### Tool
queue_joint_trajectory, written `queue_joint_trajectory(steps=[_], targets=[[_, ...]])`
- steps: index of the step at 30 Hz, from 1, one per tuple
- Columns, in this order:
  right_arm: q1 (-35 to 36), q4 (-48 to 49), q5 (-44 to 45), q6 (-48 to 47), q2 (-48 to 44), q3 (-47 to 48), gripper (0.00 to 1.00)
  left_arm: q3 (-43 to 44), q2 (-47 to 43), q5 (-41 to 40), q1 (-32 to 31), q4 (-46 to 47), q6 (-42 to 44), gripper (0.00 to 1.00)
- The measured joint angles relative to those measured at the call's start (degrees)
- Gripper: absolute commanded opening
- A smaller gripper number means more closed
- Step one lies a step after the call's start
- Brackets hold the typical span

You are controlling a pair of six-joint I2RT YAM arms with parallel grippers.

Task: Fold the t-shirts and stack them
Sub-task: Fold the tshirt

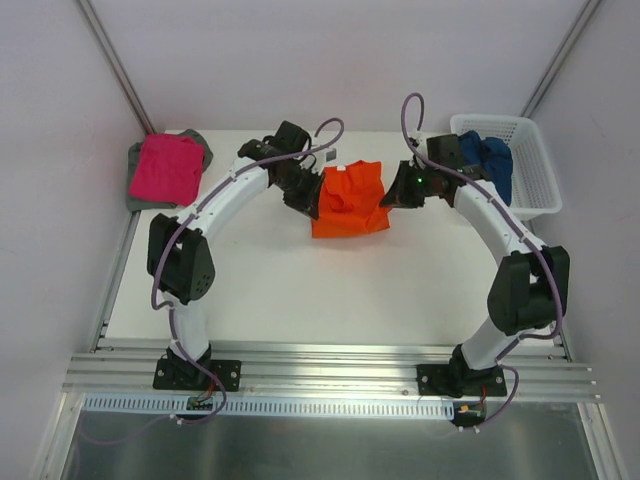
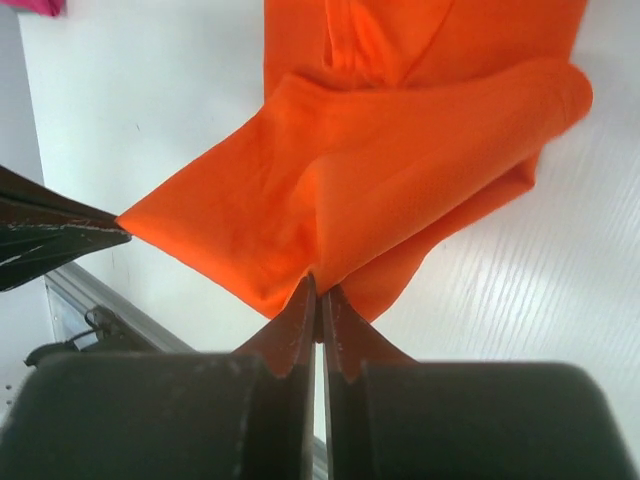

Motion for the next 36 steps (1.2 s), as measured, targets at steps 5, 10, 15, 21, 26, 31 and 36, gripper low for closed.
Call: queue_joint_trajectory(steps=[5, 10, 15, 21, 26, 31, 36], targets=[[-0.98, 1.38, 0.7, -0.09, 4.26, 6.12, 0.0, 7.89, 2.23, -1.92, 2.67, -0.48, 1.33, 0.0], [-1.64, 2.49, 1.68, -0.63, 8.68, 9.07, 0.0, 15.58, 7.91, -4.39, 4.31, 0.02, 2.54, 0.0], [-2.12, 3.37, 2.69, -1.84, 13.51, 12.83, 0.0, 22.08, 14.97, -6.62, 4.24, 0.76, 3.72, 0.0], [-2.49, 4.37, 3.82, -2.4, 18.91, 19.45, 0.0, 24.65, 19.43, -7.17, 4.52, 1.09, 3.82, 0.0], [-2.56, 5.88, 4.11, -2.4, 21.84, 23.91, 0.0, 29.64, 23.06, -9.07, 5.35, 1.88, 3.93, 0.0], [-2.58, 7.34, 4.0, -2.16, 23.87, 26.18, 0.0, 34.03, 26.01, -11.43, 6.54, 3.52, 3.98, 0.0], [-2.56, 7.58, 3.3, -1.75, 24.0, 26.12, 0.0, 34.82, 26.43, -12.02, 7.15, 4.63, 3.93, 0.0]])
